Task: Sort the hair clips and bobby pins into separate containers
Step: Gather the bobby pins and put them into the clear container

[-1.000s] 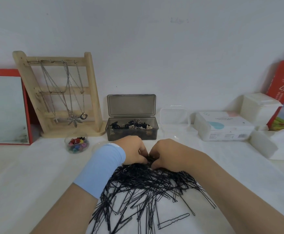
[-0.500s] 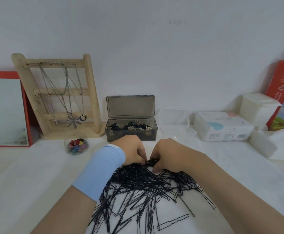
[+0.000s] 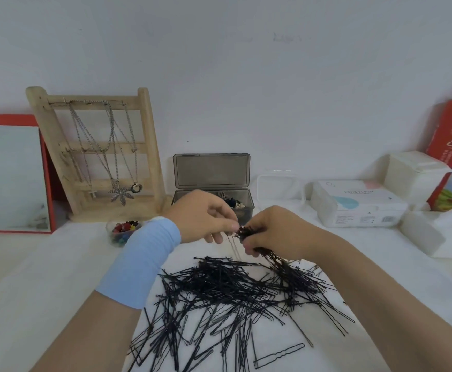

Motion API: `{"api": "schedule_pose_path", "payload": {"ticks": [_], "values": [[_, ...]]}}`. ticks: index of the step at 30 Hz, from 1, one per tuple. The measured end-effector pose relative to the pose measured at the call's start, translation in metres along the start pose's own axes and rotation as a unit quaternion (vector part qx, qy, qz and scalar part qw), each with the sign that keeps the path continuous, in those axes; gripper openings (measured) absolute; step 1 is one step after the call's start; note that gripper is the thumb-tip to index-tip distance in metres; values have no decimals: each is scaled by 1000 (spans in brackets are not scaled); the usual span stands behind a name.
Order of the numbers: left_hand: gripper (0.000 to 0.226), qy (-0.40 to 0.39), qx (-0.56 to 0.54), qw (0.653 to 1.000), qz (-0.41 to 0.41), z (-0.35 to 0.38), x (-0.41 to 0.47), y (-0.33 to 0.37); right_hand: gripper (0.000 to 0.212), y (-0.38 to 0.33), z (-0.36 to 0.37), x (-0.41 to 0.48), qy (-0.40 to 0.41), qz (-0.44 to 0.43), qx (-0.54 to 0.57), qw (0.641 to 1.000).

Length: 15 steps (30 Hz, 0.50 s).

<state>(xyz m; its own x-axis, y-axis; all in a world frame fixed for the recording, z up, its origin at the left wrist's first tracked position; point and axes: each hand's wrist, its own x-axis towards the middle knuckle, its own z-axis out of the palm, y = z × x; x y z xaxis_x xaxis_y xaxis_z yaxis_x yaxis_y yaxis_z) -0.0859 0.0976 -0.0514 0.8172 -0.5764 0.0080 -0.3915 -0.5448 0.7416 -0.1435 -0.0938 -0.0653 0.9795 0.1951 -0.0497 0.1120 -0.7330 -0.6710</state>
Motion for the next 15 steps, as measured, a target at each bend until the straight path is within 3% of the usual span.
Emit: {"api": "schedule_pose_path", "payload": {"ticks": [4, 7, 11, 15], "values": [[11, 59, -23, 998, 4, 3, 0, 3, 13, 3, 8, 3, -20, -14, 112, 993], [12, 51, -13, 999, 8, 8, 0, 2, 16, 5, 13, 4, -44, -17, 113, 993], [18, 109, 36, 993, 33, 3, 3, 0, 17, 7, 9, 4, -36, -2, 170, 985], [15, 92, 55, 993, 40, 0, 4, 1, 12, 7, 9, 8, -11, 31, 334, 942]]}}
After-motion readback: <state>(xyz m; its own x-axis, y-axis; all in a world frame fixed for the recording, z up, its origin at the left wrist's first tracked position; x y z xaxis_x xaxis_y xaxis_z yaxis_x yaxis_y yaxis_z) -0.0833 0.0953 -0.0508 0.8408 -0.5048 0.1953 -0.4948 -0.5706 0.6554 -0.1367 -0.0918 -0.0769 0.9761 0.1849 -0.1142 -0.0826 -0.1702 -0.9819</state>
